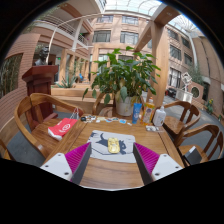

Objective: Arrange mouse

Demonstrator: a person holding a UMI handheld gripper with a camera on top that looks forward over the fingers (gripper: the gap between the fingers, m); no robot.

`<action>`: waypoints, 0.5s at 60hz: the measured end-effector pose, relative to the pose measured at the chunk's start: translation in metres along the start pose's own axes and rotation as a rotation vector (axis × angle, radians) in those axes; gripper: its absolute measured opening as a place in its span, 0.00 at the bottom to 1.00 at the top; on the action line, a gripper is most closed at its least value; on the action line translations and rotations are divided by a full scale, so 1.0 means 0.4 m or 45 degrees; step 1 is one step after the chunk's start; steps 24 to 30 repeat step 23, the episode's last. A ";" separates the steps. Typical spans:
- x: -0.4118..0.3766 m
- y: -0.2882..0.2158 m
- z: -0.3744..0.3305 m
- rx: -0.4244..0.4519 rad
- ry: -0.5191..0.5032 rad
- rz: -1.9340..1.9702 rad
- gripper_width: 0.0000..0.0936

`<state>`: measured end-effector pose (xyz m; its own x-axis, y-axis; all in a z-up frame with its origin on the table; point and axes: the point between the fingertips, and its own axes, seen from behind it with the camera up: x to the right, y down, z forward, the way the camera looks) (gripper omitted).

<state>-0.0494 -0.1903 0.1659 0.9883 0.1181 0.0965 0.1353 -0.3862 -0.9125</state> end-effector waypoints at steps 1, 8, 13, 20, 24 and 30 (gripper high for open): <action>-0.001 0.003 -0.009 -0.003 -0.001 -0.003 0.91; -0.007 0.032 -0.066 -0.023 -0.012 0.008 0.91; 0.001 0.044 -0.090 -0.030 -0.008 0.005 0.91; 0.001 0.057 -0.106 -0.047 -0.009 -0.001 0.91; 0.000 0.061 -0.110 -0.051 -0.013 0.004 0.91; 0.000 0.061 -0.110 -0.051 -0.013 0.004 0.91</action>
